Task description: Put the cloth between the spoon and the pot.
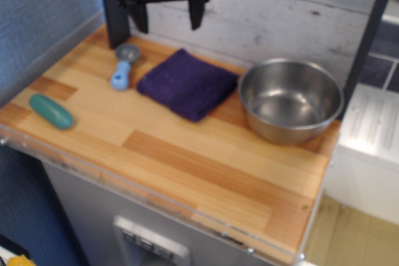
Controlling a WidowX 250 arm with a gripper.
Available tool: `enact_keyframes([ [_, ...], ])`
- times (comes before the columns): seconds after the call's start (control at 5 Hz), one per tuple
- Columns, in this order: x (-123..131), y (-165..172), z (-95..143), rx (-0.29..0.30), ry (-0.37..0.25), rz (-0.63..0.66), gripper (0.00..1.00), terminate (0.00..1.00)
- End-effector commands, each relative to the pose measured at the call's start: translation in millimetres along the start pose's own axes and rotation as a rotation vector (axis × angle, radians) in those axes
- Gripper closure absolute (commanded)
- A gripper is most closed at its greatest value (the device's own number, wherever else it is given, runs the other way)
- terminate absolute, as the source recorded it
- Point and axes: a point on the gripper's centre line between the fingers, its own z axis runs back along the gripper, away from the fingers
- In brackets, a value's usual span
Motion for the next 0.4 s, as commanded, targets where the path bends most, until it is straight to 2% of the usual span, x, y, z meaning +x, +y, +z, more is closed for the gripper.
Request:
enact_keyframes([
  [0.0, 5.4, 6.3, 15.7, -0.014, -0.043, 0.014, 0.0, 0.0],
  [0.2, 5.4, 6.3, 15.7, -0.014, -0.043, 0.014, 0.0, 1.0],
])
